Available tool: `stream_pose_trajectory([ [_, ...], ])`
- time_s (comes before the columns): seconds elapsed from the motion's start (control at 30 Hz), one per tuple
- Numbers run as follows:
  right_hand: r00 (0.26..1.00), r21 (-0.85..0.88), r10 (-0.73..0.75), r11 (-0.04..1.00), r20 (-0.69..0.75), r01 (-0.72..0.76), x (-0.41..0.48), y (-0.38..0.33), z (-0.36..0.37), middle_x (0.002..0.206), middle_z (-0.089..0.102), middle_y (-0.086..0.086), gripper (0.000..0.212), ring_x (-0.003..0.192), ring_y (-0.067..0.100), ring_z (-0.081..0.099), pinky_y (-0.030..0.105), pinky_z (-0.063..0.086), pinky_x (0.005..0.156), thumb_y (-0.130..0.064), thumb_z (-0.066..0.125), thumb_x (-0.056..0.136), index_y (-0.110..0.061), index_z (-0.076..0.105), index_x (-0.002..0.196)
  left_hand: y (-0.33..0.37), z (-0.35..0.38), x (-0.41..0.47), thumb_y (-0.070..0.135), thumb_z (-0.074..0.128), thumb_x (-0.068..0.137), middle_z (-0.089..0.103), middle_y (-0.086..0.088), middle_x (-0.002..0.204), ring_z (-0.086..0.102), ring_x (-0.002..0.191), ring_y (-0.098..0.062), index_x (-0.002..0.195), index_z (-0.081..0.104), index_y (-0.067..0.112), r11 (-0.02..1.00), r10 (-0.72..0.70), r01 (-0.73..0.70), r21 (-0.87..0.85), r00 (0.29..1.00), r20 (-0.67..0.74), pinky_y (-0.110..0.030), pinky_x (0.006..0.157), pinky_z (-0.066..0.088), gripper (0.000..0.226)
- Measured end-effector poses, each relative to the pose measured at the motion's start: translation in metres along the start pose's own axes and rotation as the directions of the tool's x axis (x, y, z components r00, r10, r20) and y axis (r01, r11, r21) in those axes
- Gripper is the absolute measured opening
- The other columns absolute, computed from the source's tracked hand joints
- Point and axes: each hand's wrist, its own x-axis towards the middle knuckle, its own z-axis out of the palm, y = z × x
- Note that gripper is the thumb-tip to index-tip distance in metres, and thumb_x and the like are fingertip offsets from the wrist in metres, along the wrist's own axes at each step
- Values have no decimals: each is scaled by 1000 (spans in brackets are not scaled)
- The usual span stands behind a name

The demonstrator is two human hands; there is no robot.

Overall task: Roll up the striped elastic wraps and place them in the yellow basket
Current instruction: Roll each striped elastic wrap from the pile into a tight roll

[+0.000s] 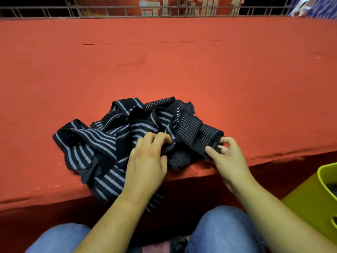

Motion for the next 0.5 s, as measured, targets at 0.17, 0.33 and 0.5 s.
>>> stream_pose_trajectory([
  [0.17,1000,347,18,938,-26,-8,-3,-11,-23,107,77,2,27,97,18,72,36,63,81,2,53,104,-15,67,119,-12,-2,6,-1,64,82,47,13,104,48,98,-11,110,50,31,996,-47,52,67,997,-64,-32,83,38,45],
  [0.33,997,482,-19,875,-80,55,-6,-21,-38,118,76,5,26,111,21,70,37,61,92,-4,52,105,-14,67,125,-11,-2,6,11,72,82,46,12,112,44,101,-12,115,54,33,991,-22,23,134,1000,-12,-34,86,39,45],
  [0.5,990,476,-96,879,107,34,-32,-37,-19,128,73,9,27,121,21,69,39,59,98,-11,51,105,-14,66,128,10,-5,-7,48,72,87,38,9,148,35,136,-15,135,54,36,998,57,-57,-4,998,37,-41,114,30,53],
])
